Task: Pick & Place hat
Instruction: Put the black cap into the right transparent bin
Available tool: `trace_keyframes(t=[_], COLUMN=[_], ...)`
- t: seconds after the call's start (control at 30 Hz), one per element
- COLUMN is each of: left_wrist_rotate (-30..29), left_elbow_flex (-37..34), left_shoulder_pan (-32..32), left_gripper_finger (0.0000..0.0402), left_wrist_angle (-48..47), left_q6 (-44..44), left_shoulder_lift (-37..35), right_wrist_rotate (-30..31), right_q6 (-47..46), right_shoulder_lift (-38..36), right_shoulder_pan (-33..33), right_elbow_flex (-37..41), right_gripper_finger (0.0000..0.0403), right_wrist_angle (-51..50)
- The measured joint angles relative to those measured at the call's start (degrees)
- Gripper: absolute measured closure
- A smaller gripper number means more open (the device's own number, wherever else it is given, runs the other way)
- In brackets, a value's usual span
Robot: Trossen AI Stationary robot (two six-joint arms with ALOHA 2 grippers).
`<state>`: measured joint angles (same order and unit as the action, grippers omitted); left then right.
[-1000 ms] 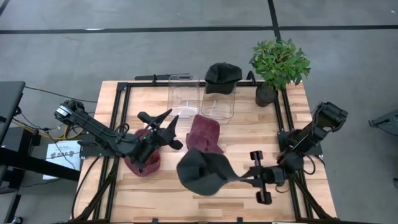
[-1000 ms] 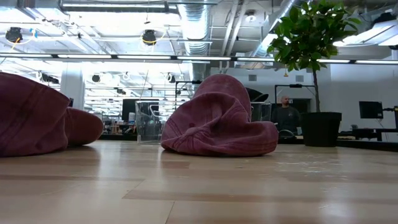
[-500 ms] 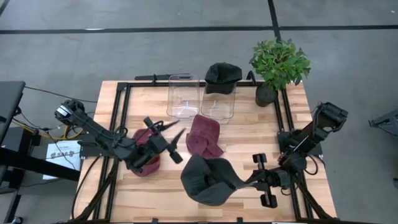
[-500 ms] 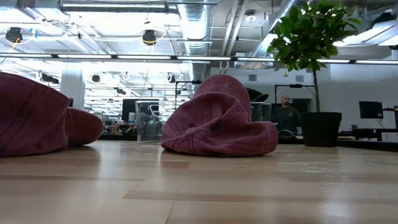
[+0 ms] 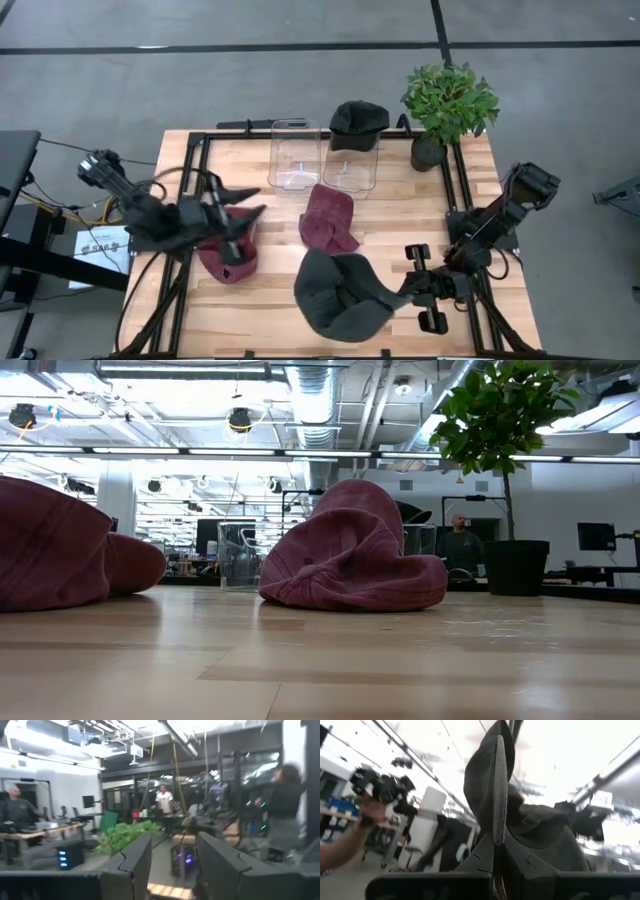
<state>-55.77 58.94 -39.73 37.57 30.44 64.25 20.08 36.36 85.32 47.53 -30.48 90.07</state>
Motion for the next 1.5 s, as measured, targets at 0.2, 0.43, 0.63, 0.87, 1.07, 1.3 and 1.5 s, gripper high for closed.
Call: trace_keyframes(t=[0.2,0.43,0.63,0.87,1.07,1.3,1.5], left_wrist_rotate=[0.4,16.2,35.8,45.6,51.6,52.2,53.8], left_elbow_flex=[-6.5,-16.2,-22.6,-24.8,-24.8,-24.8,-24.8], left_shoulder_pan=[-0.8,0.5,5.7,9.1,9.3,9.3,9.3], left_gripper_finger=[0.0246,0.0246,0.0246,0.0246,0.0246,0.0246,0.0246], left_wrist_angle=[-0.6,-0.7,-0.2,7.0,11.1,12.9,15.8], left_q6=[-6.7,-21.2,-29.6,-30.7,-29.4,-29.4,-29.2], left_shoulder_lift=[-4.8,-7.7,-6.8,-4.6,-3.5,-2.1,0.4], right_wrist_rotate=[-10.3,-23.3,-29.0,-33.1,-36.2,-38.1,-38.1], right_q6=[-1.6,-12.4,-18.4,-22.7,-25.7,-27.9,-28.4], right_shoulder_lift=[-0.4,0.4,7.4,17.8,22.3,24.7,24.7], right_shoulder_pan=[-4.5,-12.6,-17.4,-19.3,-19.6,-19.9,-20.4], right_elbow_flex=[-4.9,-11.0,-17.5,-26.6,-32.4,-34.8,-34.8], right_gripper_finger=[0.0400,0.0400,0.0400,0.0400,0.0399,0.0400,0.0398], right_wrist_angle=[-0.1,-4.9,-3.9,-0.3,-0.2,-1.0,-1.7])
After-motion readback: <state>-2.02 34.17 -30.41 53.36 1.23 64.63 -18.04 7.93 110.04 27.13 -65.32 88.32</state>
